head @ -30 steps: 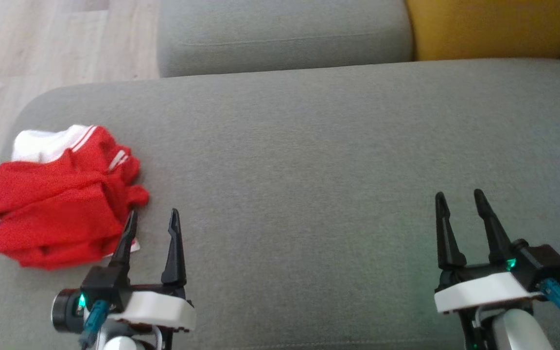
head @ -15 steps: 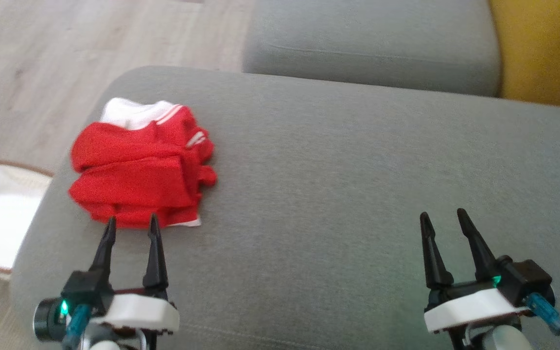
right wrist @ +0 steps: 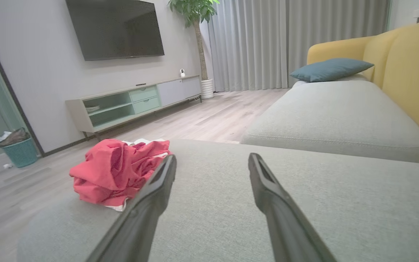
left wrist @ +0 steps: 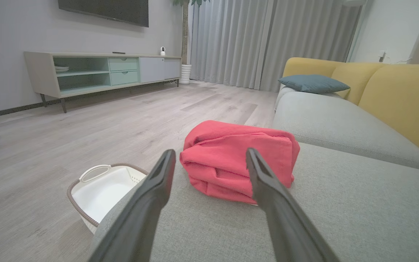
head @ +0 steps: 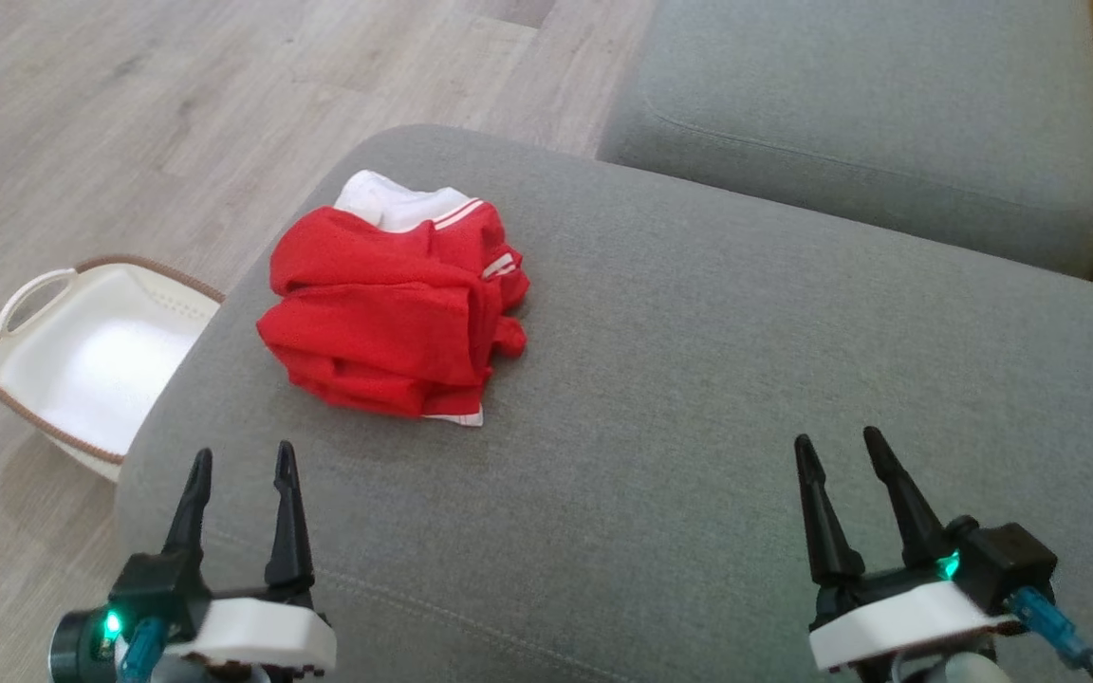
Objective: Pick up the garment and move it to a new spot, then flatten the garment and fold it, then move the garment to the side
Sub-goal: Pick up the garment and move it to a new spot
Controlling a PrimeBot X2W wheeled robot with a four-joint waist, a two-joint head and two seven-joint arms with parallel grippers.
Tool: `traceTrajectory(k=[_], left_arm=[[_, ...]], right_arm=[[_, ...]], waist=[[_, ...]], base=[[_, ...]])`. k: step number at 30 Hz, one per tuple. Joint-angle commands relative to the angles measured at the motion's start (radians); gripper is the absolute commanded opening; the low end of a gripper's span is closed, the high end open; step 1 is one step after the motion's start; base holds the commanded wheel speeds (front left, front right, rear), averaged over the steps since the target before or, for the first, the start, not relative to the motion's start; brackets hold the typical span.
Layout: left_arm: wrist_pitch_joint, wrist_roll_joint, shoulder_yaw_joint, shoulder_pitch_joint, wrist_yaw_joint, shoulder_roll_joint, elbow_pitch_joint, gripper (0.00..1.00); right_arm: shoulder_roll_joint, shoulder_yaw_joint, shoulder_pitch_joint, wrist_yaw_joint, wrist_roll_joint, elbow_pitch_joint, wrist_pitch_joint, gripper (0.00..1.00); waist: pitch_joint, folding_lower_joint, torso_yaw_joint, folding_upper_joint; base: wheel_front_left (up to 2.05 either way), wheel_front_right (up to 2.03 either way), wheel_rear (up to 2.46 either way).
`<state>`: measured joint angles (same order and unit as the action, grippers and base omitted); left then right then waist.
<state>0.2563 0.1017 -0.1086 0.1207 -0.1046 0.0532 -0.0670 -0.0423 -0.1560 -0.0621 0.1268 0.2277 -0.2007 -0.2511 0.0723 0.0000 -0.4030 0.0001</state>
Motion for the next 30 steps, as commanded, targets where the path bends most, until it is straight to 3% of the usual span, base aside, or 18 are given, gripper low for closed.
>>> traceTrajectory(k=[1,13,18,20,26,30], left_arm=[[0.006,-0.010,0.039,-0.036,0.003,-0.003,0.040,1.00],[0.006,-0.010,0.062,-0.094,0.012,-0.003,0.048,1.00],[0.006,-0.013,0.078,-0.197,0.055,0.013,0.018,1.00],[0.006,0.022,0.087,-0.253,0.092,0.014,-0.014,1.00],[-0.003,0.033,0.089,-0.453,0.173,0.088,-0.144,1.00],[-0.092,0.021,0.064,-0.605,0.201,0.156,-0.289,1.00]], right_arm=[[-0.008,-0.020,0.024,0.004,0.018,0.028,-0.011,1.00],[-0.008,0.018,0.063,0.004,-0.005,0.055,-0.011,1.00],[-0.008,0.086,0.099,0.004,-0.049,0.088,-0.011,1.00],[-0.008,0.115,0.113,0.004,-0.067,0.103,-0.011,1.00],[-0.008,0.195,0.138,0.004,-0.117,0.164,-0.011,1.00],[-0.008,0.231,0.156,0.004,-0.137,0.219,0.002,1.00]], waist=[[-0.002,0.0000,-0.004,-0.0001],[-0.096,0.0000,0.035,-0.0001],[-0.185,0.0000,0.056,-0.0001],[-0.220,0.0000,0.065,-0.0001],[-0.316,0.0000,0.093,-0.0001],[-0.378,0.0000,0.107,-0.0001]], base=[[0.00,0.00,0.00],[0.00,0.00,0.00],[0.00,0.00,0.00],[0.00,0.00,0.00],[0.00,0.00,0.00],[0.00,0.00,0.00]])
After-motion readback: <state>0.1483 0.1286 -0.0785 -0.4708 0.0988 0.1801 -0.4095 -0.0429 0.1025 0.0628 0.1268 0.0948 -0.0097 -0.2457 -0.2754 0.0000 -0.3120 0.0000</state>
